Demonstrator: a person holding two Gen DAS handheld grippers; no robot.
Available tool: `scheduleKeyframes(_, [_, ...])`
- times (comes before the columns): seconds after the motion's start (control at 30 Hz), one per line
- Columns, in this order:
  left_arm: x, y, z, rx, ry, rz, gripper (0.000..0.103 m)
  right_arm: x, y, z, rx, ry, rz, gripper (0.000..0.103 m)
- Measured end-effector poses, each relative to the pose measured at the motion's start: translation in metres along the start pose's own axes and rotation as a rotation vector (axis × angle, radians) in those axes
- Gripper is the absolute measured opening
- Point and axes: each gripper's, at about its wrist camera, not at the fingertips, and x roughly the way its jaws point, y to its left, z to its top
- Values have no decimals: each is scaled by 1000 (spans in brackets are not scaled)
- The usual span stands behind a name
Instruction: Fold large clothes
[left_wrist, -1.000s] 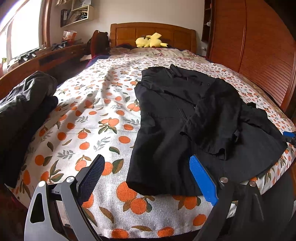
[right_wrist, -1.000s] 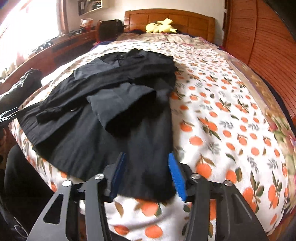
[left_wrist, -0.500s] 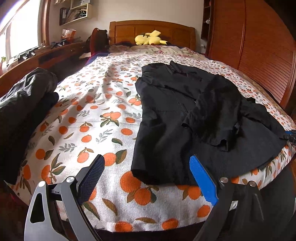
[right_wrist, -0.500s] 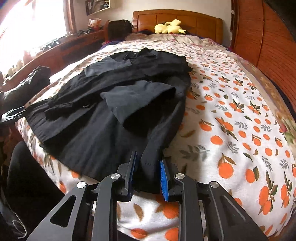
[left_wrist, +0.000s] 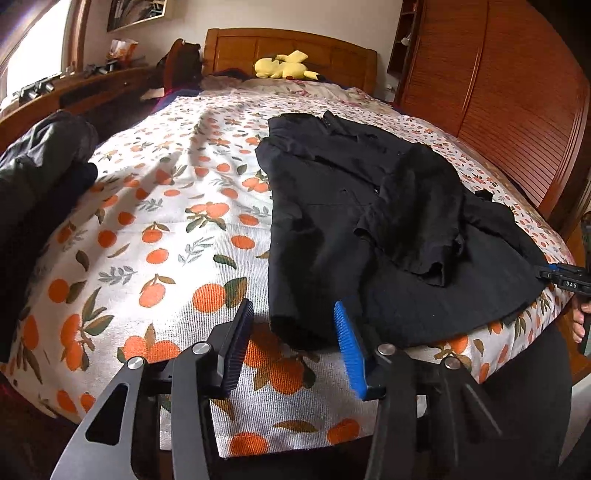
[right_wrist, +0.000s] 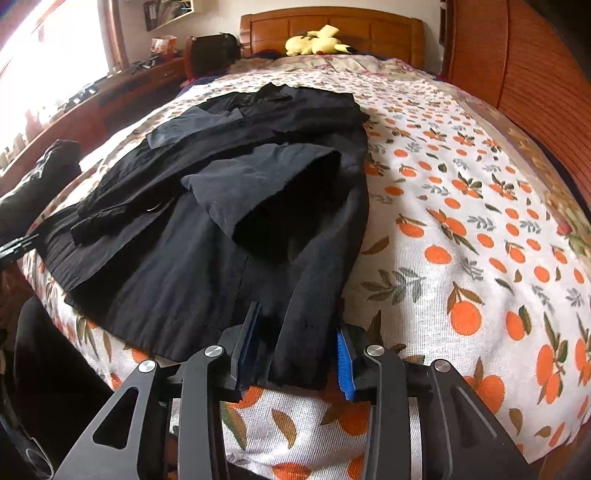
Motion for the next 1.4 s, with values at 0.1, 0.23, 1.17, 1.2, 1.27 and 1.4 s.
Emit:
scheduleKeyframes(0.1, [1, 0, 1, -9, -2, 3, 48, 0, -2, 1, 3, -3, 6, 32])
scheduleKeyframes(0.23, [3, -1, 3, -17, -1, 9, 45, -2, -5, 4, 18, -15, 28, 16])
scheduleKeyframes(1.17, [-74, -47, 97, -3, -210, -54, 4, -96, 13, 85, -27, -290, 119, 7])
scheduleKeyframes(1.2, [-80, -49, 99, -2, -226, -56, 4, -102, 14, 86, -26, -303, 124, 7])
scheduleKeyframes(1.27, [-93, -50, 98, -13, -258, -64, 4, -117, 15, 87, -33, -332, 131, 6])
scheduleKeyframes(1.4, [-125, -52, 94, -18, -305, -80, 4, -144, 17, 82, -52, -364, 134, 6])
